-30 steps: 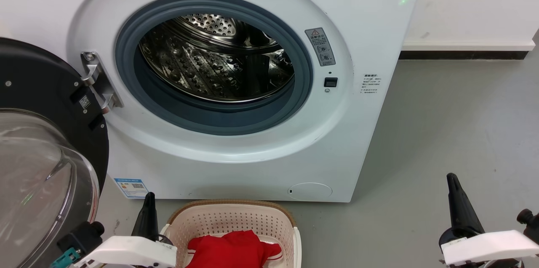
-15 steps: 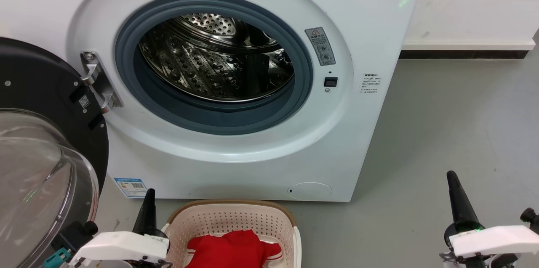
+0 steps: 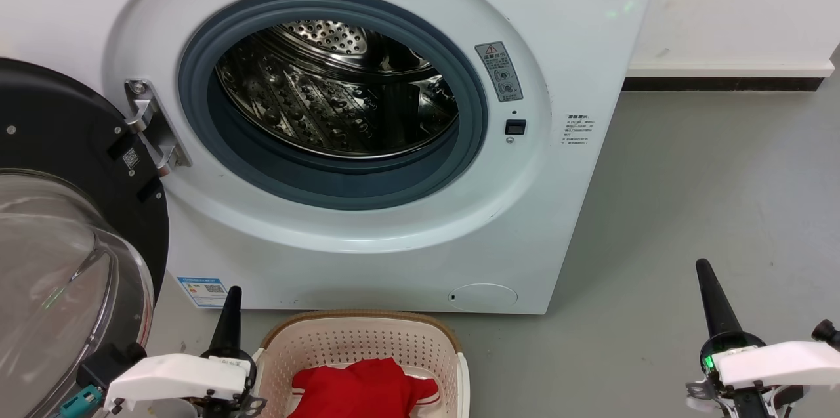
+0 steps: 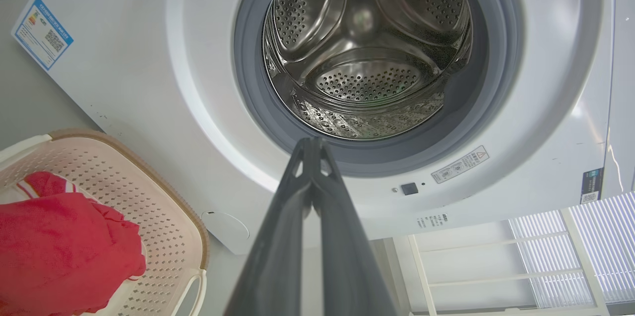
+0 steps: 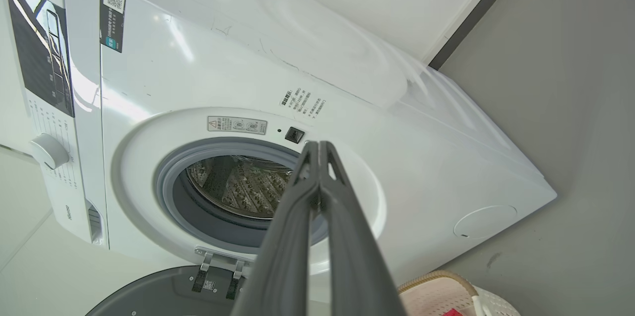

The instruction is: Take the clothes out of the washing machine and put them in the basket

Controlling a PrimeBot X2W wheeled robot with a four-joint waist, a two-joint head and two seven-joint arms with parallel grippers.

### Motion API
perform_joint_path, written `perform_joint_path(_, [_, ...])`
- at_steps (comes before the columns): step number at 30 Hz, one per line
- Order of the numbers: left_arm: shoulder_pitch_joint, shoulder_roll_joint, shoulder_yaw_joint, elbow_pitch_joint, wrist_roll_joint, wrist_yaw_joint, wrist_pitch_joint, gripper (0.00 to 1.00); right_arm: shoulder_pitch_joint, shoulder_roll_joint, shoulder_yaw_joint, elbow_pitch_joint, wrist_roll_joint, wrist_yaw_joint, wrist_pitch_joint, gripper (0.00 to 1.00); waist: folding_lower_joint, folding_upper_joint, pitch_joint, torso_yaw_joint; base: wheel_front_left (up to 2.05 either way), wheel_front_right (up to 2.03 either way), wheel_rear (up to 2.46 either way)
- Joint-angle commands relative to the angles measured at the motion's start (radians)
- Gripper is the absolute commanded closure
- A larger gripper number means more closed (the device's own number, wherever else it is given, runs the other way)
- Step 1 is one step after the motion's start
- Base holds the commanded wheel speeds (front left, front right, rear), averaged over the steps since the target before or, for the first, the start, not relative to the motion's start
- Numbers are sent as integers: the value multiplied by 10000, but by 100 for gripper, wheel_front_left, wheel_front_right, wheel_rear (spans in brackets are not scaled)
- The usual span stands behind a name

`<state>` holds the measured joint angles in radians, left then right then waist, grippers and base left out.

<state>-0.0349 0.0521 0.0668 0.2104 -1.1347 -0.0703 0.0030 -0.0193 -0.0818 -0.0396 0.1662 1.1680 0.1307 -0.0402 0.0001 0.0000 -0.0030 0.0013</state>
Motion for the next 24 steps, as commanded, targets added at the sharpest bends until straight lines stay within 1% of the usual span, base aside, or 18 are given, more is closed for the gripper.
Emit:
perform_joint_path(1, [-240, -2, 39, -49, -193, -58, 52, 100, -211, -60, -23, -19, 218, 2, 68, 100, -1, 0, 1, 0, 0, 0, 0])
perform_joint_path(24, [-521, -13, 264, 151, -2436, -349, 576, 100, -570, -27, -173, 371, 2457, 1, 629, 100, -1, 0, 27, -6, 0, 0, 0])
